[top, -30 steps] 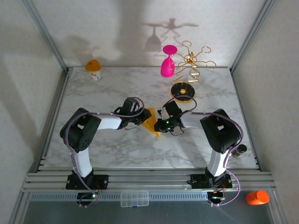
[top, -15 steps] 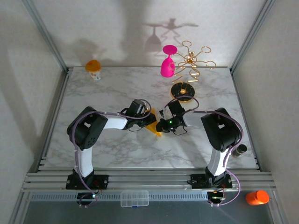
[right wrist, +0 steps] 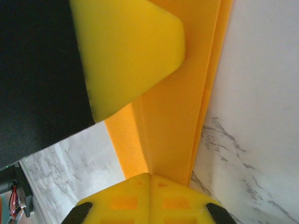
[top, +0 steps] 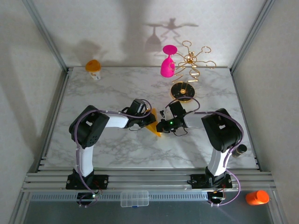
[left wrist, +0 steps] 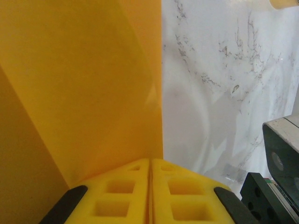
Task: Fold a paper plane with a square sheet of paper (pick it up from the middle)
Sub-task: Fourth fold the wing at the center of the table.
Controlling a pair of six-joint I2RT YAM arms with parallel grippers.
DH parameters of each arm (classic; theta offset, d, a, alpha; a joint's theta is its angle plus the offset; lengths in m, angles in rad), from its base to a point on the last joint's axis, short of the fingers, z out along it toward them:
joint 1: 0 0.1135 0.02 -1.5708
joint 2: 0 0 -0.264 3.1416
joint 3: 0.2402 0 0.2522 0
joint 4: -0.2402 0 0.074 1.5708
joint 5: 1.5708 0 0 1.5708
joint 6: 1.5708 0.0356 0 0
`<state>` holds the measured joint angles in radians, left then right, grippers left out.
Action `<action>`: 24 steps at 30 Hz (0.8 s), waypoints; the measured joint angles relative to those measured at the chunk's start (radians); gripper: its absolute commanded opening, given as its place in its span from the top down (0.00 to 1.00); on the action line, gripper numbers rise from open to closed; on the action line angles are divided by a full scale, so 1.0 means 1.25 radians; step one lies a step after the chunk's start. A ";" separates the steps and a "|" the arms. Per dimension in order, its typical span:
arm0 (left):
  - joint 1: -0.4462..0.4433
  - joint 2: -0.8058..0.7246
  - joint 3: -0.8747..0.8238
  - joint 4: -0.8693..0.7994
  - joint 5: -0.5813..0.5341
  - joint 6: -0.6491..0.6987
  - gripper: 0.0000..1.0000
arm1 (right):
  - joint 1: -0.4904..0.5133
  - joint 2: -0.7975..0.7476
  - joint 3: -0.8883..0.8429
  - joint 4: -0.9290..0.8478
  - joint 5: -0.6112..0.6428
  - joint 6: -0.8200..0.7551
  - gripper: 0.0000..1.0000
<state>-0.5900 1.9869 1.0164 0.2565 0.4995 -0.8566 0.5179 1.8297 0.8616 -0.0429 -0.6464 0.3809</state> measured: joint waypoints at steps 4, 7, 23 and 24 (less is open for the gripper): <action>0.002 0.004 0.005 -0.006 0.005 -0.006 0.91 | -0.003 -0.002 -0.011 0.027 -0.023 0.026 0.94; 0.002 0.008 0.012 -0.014 0.004 -0.010 0.91 | -0.003 -0.007 -0.015 0.053 -0.038 0.072 0.94; 0.002 0.012 0.026 -0.036 -0.002 -0.049 0.92 | 0.023 -0.022 -0.007 0.088 0.031 0.170 0.97; 0.002 0.013 0.028 -0.040 -0.002 -0.052 0.92 | 0.024 -0.020 -0.007 0.081 0.036 0.168 0.97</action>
<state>-0.5873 2.0029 1.0515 0.2070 0.4969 -0.9211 0.5480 1.8046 0.8528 0.0589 -0.6014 0.5915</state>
